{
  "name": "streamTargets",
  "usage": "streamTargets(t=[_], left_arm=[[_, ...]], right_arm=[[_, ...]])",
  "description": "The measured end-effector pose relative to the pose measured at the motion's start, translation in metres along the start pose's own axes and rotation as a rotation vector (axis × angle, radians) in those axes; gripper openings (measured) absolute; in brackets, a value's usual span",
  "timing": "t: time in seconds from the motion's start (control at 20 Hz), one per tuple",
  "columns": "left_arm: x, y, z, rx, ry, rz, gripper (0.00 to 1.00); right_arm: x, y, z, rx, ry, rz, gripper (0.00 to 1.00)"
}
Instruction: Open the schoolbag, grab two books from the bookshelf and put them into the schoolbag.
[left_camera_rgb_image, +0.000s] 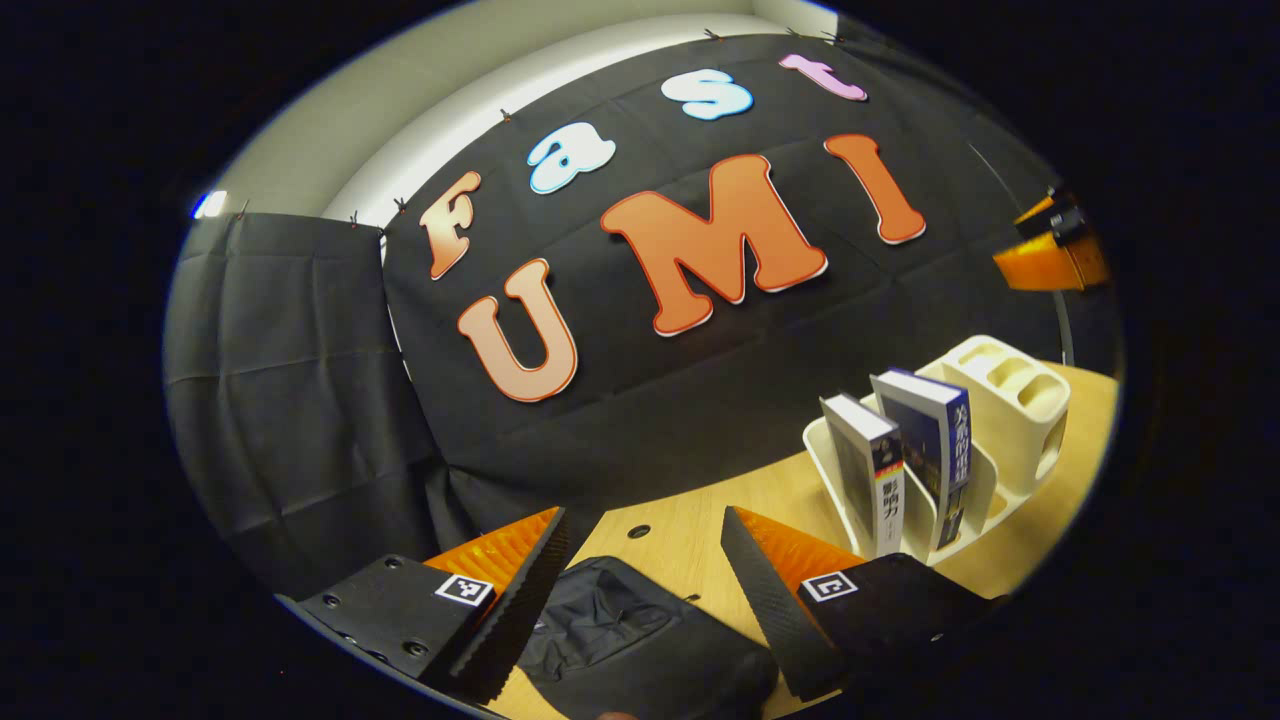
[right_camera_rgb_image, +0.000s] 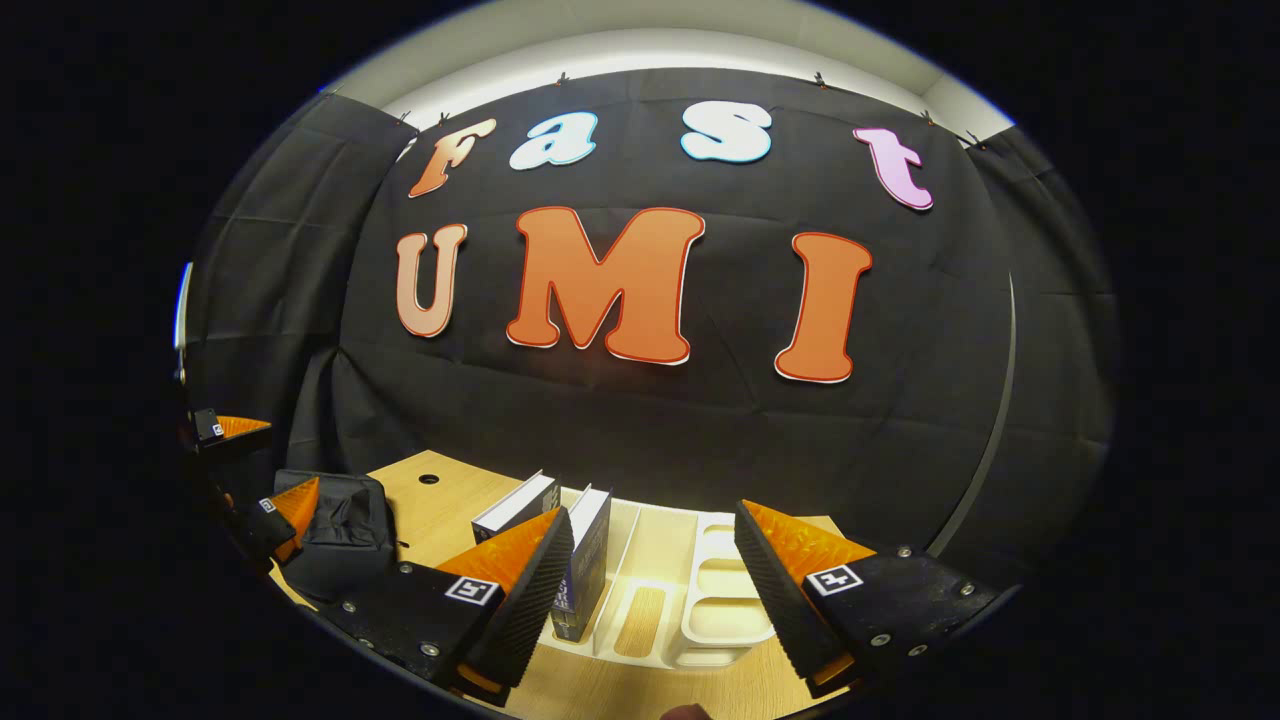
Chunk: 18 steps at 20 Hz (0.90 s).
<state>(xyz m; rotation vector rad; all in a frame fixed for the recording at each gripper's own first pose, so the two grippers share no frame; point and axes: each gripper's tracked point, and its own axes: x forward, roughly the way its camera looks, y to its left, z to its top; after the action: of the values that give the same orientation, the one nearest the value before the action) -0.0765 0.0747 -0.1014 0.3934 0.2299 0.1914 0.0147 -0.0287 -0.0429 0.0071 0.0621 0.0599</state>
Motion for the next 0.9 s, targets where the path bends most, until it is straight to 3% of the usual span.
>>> streamTargets(t=[0.15, 0.2, 0.25, 0.4, 0.9], left_arm=[[-0.017, -0.004, -0.032, 0.086, 0.051, 0.004, 0.96], [-0.023, -0.005, -0.039, 0.114, 0.064, 0.007, 1.0], [-0.028, -0.007, -0.049, 0.146, 0.08, 0.007, 0.96], [-0.043, -0.017, -0.081, 0.243, 0.125, -0.003, 0.96], [-0.067, -0.053, -0.197, 0.482, 0.316, -0.122, 0.95]], right_arm=[[0.005, 0.0, -0.004, 0.005, 0.003, 0.022, 0.95], [0.006, 0.0, -0.006, 0.005, 0.001, 0.033, 0.95], [0.008, 0.002, -0.009, -0.001, 0.006, 0.042, 0.95], [0.011, 0.004, -0.017, -0.011, 0.019, 0.069, 0.95], [0.01, 0.004, -0.018, -0.031, 0.012, 0.073, 0.95]])
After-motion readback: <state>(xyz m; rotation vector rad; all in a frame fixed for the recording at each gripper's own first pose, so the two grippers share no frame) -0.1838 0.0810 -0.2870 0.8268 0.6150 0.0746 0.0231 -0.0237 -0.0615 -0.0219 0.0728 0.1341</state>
